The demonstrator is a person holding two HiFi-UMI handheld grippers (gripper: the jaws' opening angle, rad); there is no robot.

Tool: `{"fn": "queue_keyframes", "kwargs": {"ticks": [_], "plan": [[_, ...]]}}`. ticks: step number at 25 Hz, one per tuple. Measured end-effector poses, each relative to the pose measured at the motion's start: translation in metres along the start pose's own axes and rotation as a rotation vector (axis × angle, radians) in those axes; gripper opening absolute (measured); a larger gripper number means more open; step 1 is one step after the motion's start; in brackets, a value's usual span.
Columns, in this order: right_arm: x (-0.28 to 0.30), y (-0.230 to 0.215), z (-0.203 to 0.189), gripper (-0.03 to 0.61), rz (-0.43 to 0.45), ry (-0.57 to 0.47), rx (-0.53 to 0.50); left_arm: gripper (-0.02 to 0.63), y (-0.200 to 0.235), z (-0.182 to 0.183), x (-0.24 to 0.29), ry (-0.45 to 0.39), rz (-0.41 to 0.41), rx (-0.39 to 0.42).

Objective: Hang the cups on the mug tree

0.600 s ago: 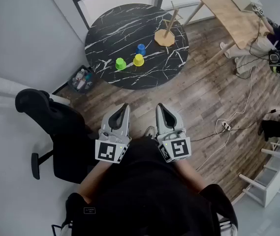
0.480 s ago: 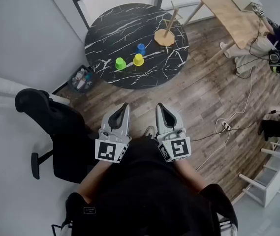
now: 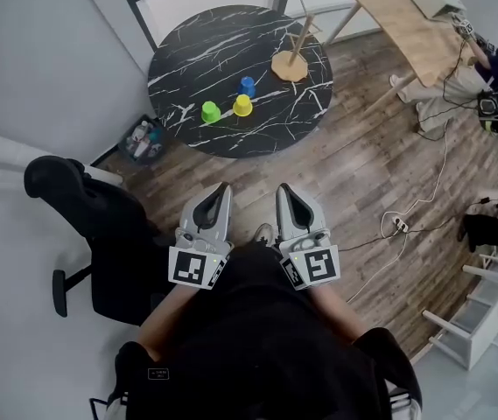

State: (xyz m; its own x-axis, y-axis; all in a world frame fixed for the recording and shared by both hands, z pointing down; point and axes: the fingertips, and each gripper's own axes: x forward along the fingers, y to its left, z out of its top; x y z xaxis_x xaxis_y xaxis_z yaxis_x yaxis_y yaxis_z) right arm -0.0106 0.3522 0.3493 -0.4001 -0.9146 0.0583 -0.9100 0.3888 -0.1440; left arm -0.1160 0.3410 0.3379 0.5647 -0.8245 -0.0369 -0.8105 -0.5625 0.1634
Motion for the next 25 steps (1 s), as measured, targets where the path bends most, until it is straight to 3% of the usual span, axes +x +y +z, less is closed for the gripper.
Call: {"fn": "queue_keyframes", "kwargs": {"ticks": [7, 20, 25], "plan": [[-0.015, -0.017, 0.000, -0.002, 0.012, 0.013, -0.004, -0.003, -0.019, 0.005, 0.008, -0.003, 0.006, 0.010], [-0.015, -0.052, -0.006, -0.002, 0.116, 0.041, -0.019, -0.003, -0.029, -0.005, 0.026, -0.001, 0.163, 0.040], [0.004, -0.053, -0.014, -0.002, 0.135, 0.069, -0.018, -0.003, -0.023, -0.014, 0.033, 0.018, 0.174, 0.044]]}}
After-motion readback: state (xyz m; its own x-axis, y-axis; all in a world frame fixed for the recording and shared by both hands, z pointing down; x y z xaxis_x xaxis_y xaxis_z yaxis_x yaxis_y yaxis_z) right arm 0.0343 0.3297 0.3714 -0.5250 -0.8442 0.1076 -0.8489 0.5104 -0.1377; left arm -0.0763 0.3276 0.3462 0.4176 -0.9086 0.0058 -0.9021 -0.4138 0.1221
